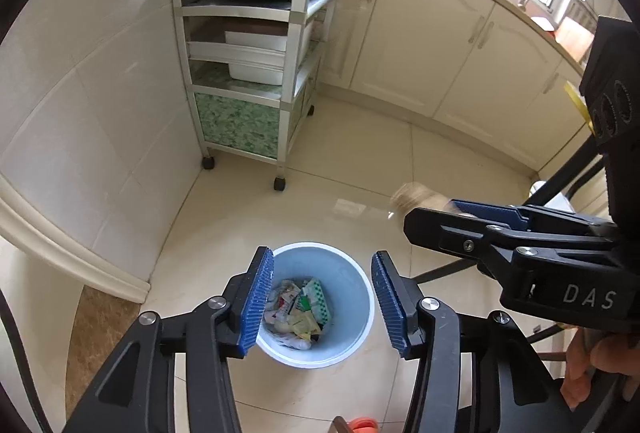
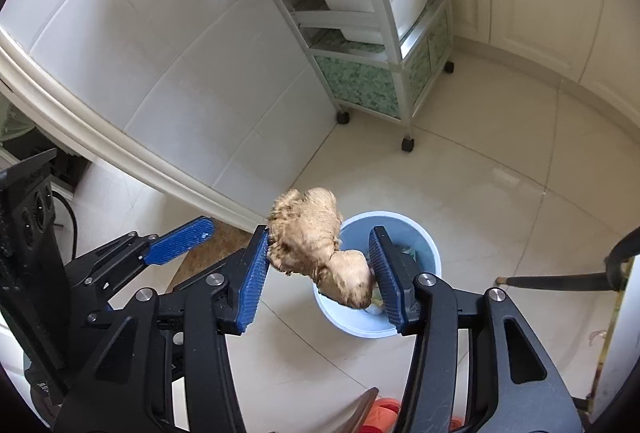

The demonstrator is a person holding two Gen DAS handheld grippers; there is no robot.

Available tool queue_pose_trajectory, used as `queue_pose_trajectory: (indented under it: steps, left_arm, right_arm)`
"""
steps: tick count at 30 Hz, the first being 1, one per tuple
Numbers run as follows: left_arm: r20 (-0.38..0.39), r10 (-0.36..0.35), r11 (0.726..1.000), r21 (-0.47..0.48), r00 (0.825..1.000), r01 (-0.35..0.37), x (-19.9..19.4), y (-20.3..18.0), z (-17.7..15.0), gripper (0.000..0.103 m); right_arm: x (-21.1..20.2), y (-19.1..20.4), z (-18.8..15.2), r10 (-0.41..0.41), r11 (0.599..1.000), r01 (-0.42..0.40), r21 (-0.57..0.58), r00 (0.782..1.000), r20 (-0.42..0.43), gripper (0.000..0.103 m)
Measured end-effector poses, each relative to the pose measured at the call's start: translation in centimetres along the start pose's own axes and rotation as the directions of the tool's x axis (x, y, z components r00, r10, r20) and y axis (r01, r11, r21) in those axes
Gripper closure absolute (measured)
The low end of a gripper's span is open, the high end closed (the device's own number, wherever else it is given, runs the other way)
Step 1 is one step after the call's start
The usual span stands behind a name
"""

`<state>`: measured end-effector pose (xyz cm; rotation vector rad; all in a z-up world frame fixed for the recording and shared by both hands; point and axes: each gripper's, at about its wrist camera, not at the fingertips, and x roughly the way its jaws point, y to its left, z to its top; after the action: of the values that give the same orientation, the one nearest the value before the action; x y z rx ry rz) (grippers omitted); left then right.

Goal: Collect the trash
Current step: 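Move both open tools back over the table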

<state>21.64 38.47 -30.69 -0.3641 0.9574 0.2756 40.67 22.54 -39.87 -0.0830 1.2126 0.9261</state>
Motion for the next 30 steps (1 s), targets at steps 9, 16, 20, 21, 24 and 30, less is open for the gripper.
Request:
queue_pose_trajectory:
  steps: [9, 16, 20, 21, 24, 30]
  left_arm:
    - [0.087, 0.000, 1.000, 0.020, 0.996, -0.001, -4.7, -2.4, -0.8, 0.050]
    - [0.200, -0.075, 0.990, 0.134, 0.977, 0.048, -11.3, -9.1, -0.3, 0.036]
    - [0.240, -0.153, 0.968, 0.233, 0.959, 0.096, -14.3, -14.9, 0.2, 0.025]
    - [0.238, -0.172, 0.960, 0.257, 0.956, 0.109, -14.8, -16.3, 0.3, 0.025]
    - [0.228, -0.227, 0.936, 0.320, 0.947, 0.147, -16.1, -20.8, 0.4, 0.019]
    - [0.190, -0.270, 0.903, 0.389, 0.944, 0.180, -15.5, -27.1, 2.0, 0.013]
  right_arm:
    - [-5.1, 0.9, 0.5, -0.026, 1.000, 0.027, -0.009, 0.994, 0.102, 0.030]
    - [-15.6, 0.0, 0.2, -0.131, 0.989, 0.143, -0.027, 0.958, 0.254, 0.024]
    - [-23.1, -3.5, -0.9, -0.224, 0.972, 0.232, 0.016, 0.915, 0.335, 0.014]
    - [-24.8, -4.5, -1.1, -0.254, 0.965, 0.260, 0.030, 0.902, 0.350, 0.012]
    - [-29.5, -9.3, -2.7, -0.372, 0.927, 0.363, 0.095, 0.855, 0.361, 0.012]
    - [-34.7, -20.2, -5.1, -0.601, 0.797, 0.542, 0.267, 0.757, 0.256, 0.011]
